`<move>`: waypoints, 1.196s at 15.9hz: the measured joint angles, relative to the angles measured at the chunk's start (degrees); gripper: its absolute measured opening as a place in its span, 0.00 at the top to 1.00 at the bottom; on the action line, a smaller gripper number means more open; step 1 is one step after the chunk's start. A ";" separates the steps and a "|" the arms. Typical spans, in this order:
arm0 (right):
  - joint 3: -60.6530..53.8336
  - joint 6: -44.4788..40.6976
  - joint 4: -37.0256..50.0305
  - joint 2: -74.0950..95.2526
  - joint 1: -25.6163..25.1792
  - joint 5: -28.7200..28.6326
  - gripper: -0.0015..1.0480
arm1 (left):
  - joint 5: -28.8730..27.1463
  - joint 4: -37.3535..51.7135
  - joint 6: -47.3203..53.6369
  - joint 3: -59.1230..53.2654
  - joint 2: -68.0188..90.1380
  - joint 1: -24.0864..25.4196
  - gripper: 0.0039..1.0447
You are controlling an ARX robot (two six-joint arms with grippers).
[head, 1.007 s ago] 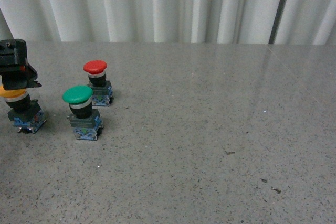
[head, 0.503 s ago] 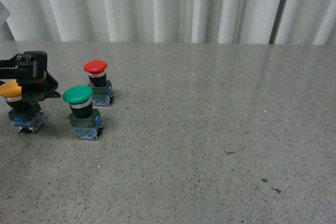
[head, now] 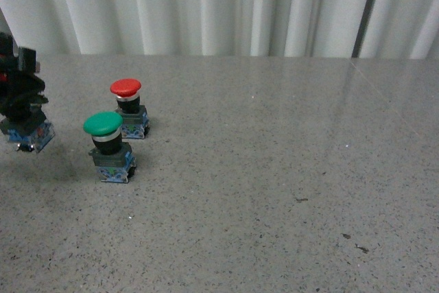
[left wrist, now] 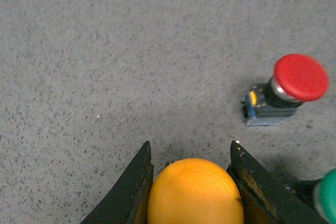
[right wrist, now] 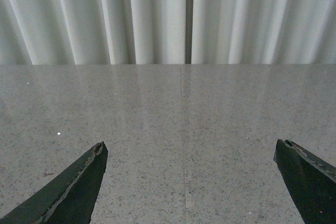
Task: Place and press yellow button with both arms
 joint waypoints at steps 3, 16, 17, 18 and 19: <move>0.00 0.00 0.02 0.00 0.00 0.00 0.06 | -3.19 -2.86 -3.50 4.61 -5.55 -8.50 0.64; 0.00 0.00 0.00 0.00 0.00 0.00 0.06 | -17.35 0.46 -22.69 21.38 18.45 -32.72 0.64; 0.00 0.00 0.02 0.00 0.00 0.00 0.06 | -17.35 0.76 -23.15 22.01 19.96 -33.00 0.65; 0.00 0.00 0.00 0.00 0.00 0.00 0.06 | -17.38 0.63 -23.82 22.40 21.11 -33.31 0.65; 0.00 0.00 0.00 0.00 0.00 0.00 0.06 | -17.59 0.20 -24.33 22.73 22.18 -33.48 0.65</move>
